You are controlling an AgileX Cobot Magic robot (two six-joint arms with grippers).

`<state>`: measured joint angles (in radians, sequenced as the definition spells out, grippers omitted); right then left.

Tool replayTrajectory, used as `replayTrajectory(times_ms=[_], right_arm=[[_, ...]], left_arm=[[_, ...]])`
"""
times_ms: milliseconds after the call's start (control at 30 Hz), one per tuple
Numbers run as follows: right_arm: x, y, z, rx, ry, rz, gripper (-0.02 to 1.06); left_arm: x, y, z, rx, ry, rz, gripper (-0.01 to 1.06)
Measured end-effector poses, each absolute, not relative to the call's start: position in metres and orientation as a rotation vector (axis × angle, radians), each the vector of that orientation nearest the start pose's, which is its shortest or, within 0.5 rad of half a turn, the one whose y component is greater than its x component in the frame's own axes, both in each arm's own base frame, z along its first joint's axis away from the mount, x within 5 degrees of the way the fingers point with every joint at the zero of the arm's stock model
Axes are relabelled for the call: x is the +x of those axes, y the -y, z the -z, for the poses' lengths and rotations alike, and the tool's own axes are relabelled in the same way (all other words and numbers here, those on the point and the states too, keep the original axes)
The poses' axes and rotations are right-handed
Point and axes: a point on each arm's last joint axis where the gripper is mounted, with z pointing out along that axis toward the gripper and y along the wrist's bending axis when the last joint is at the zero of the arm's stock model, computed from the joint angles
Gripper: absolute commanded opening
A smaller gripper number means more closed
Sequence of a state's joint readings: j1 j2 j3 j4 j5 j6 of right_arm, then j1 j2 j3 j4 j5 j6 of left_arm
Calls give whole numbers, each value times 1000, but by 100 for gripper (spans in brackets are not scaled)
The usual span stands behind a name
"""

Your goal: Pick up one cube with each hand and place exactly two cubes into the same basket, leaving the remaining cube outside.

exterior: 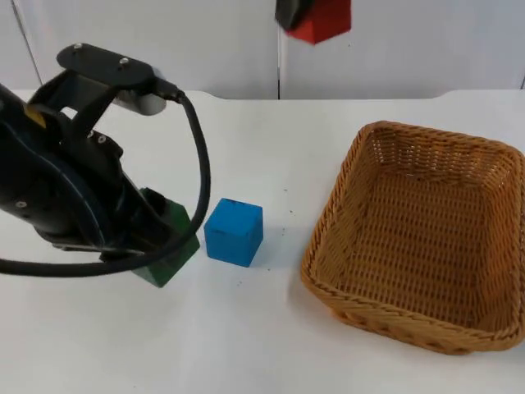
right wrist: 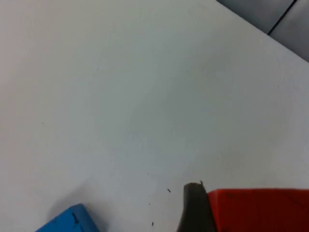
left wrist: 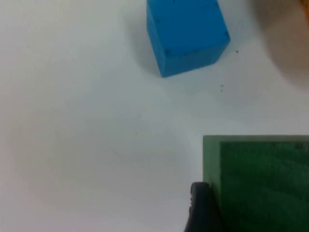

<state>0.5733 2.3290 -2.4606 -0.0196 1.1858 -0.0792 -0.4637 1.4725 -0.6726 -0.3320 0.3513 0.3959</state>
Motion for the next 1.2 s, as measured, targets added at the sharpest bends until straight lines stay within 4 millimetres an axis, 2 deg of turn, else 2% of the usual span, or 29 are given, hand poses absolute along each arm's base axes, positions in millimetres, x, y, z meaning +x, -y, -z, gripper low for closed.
replayTrajectory(times_ms=[33, 133, 167, 200, 300, 333, 467, 800, 1000, 1200], right_arm=[[433, -277, -302, -818, -2411, -169, 0], [419, -269, -330, -816, -2381, -174, 0], [419, -269, -330, -816, -2381, -174, 0], [411, -263, -344, -814, -2366, -176, 0], [398, -255, -366, -813, -2350, -179, 0], [398, -255, -366, -813, -2350, -179, 0], [387, -248, -387, -803, -2307, -188, 0], [383, -245, -396, -810, -2287, -189, 0], [381, -245, -398, -809, -2285, -197, 0], [375, -244, -398, -822, -2303, -236, 0]], left_arm=[[228, 125, -182, 749, -2525, 279, 0], [227, 125, -182, 737, -2537, 286, 0], [227, 125, -182, 737, -2537, 286, 0], [227, 125, -182, 730, -2539, 289, 0], [226, 125, -182, 725, -2555, 299, 0], [226, 125, -182, 725, -2555, 299, 0], [227, 129, -190, 758, -2591, 326, 0], [241, 146, -223, 787, -2540, 391, 0], [234, 166, -230, 884, -2482, 419, 0], [230, 175, -232, 911, -2442, 427, 0]])
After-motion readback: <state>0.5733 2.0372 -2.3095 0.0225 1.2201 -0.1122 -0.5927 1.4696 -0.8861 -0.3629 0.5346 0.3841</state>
